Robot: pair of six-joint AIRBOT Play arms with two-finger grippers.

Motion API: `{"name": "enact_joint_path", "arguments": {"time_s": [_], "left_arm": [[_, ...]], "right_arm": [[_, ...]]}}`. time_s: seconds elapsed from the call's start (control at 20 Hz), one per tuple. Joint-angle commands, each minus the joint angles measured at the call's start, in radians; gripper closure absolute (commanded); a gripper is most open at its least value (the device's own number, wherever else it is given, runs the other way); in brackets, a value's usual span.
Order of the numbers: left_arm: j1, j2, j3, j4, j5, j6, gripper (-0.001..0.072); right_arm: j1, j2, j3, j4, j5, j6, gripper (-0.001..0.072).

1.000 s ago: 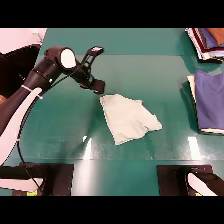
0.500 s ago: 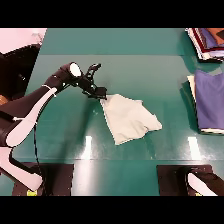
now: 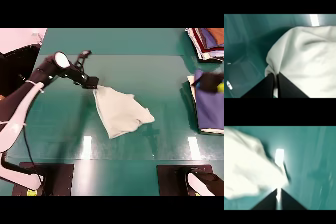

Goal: Fold the shirts.

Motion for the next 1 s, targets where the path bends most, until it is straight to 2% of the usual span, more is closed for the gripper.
{"name": "enact_joint_path", "arguments": {"time_s": [0.0,0.05,0.15,0.3,0.5,0.55,0.6,0.65,0.7,0.75,0.8,0.95], "left_arm": [[0.038,0.080,0.007,0.099,-0.037,0.004,0.0681],[0.038,0.083,0.007,0.113,-0.048,0.004,0.0682],[0.038,0.082,0.006,0.113,-0.063,0.003,0.0681],[0.038,0.082,0.006,0.113,-0.061,0.003,0.0681],[0.038,0.082,0.006,0.113,-0.059,0.003,0.0681],[0.038,0.082,0.006,0.113,-0.061,0.003,0.0681],[0.038,0.082,0.006,0.113,-0.061,0.003,0.0681],[0.038,0.082,0.006,0.113,-0.061,0.002,0.0682],[0.038,0.082,0.006,0.113,-0.061,0.002,0.0681],[0.038,0.085,0.006,0.113,-0.061,0.002,0.0682],[0.038,0.093,0.006,0.115,-0.061,0.002,0.0683],[0.038,0.198,0.010,0.190,-0.043,-0.007,0.0683]], "right_arm": [[0.000,0.000,-0.350,0.076,-0.116,0.013,0.0264],[0.002,-0.037,-0.433,0.140,-0.173,0.012,0.0181],[0.029,-0.124,-0.542,0.280,-0.317,-0.023,0.0183],[0.092,-0.262,-0.580,0.509,-0.515,-0.127,0.0193],[0.169,-0.436,-0.471,0.565,-0.611,-0.142,0.0207],[0.185,-0.470,-0.431,0.563,-0.622,-0.142,0.0242],[0.202,-0.505,-0.389,0.563,-0.636,-0.142,0.0327],[0.216,-0.536,-0.351,0.561,-0.649,-0.143,0.0366],[0.229,-0.566,-0.309,0.560,-0.659,-0.143,0.0471],[0.236,-0.587,-0.273,0.555,-0.662,-0.151,0.0616],[0.242,-0.597,-0.236,0.554,-0.661,-0.171,0.0695],[0.226,-0.531,-0.122,0.496,-0.609,-0.214,0.0696]]}}
